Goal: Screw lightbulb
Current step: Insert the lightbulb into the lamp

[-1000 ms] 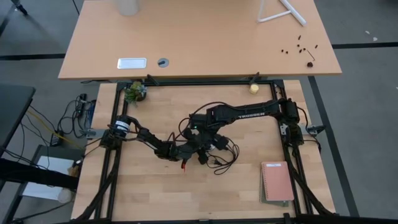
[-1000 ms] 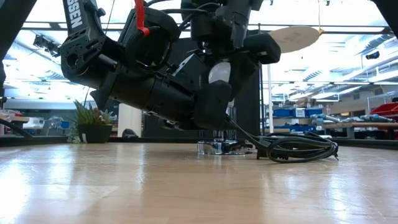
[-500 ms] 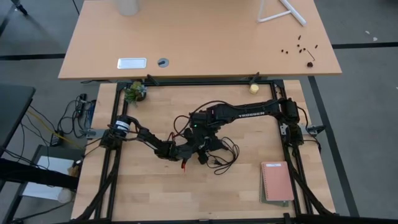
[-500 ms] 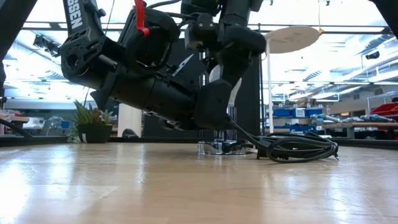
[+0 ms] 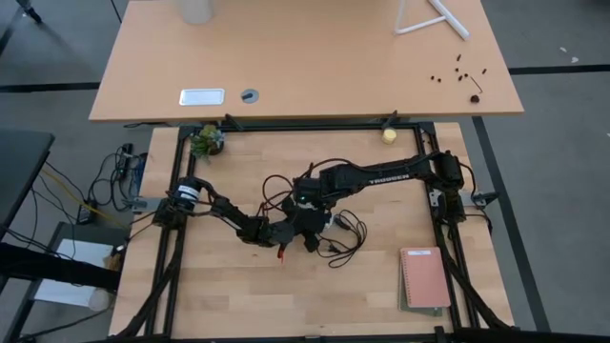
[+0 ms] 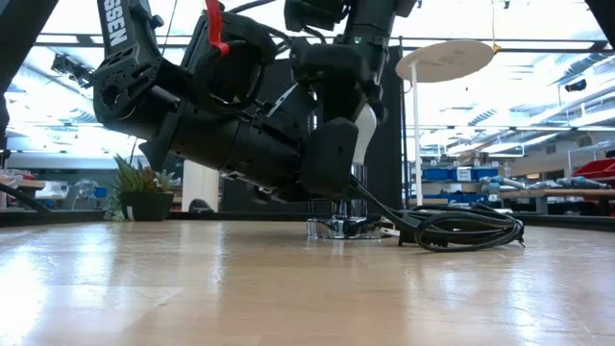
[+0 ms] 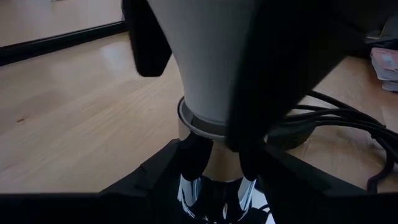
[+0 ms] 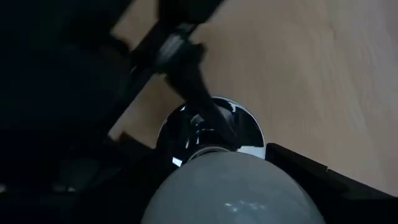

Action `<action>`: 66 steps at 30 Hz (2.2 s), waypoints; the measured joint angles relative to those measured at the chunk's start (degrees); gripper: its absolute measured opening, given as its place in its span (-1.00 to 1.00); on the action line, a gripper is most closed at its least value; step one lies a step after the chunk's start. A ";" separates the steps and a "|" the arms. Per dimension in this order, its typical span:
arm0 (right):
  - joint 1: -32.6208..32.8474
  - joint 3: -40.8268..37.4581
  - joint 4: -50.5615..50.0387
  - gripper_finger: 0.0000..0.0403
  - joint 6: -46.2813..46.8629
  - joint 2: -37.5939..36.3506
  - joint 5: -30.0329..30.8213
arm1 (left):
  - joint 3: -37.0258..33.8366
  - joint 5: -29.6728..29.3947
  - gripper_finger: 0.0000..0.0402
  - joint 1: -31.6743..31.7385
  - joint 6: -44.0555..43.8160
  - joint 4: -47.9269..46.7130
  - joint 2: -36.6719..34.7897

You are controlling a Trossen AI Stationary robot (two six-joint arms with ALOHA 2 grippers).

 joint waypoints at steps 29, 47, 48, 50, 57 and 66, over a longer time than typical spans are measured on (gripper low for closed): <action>1.40 -0.39 2.30 0.53 32.11 0.13 8.13 | 0.13 0.07 0.01 0.00 1.35 -1.49 -0.20; 4.32 -0.55 2.87 0.94 25.89 -6.53 17.16 | 0.24 1.09 0.01 0.00 1.79 -2.36 -0.24; 4.84 -0.53 2.44 0.95 25.36 -7.09 17.89 | 0.24 1.08 0.01 0.00 1.84 -2.38 -0.24; 6.08 -0.39 0.93 0.95 24.22 -7.83 19.88 | 0.24 1.07 0.01 0.00 1.86 -2.43 -0.24; 11.98 -0.35 -9.49 0.93 22.28 -10.25 30.74 | 0.24 1.16 0.01 0.01 3.50 -2.56 -0.24; 21.35 -0.35 -15.37 0.90 20.49 -16.14 43.38 | 0.22 1.28 0.01 -0.07 3.11 -2.60 -0.24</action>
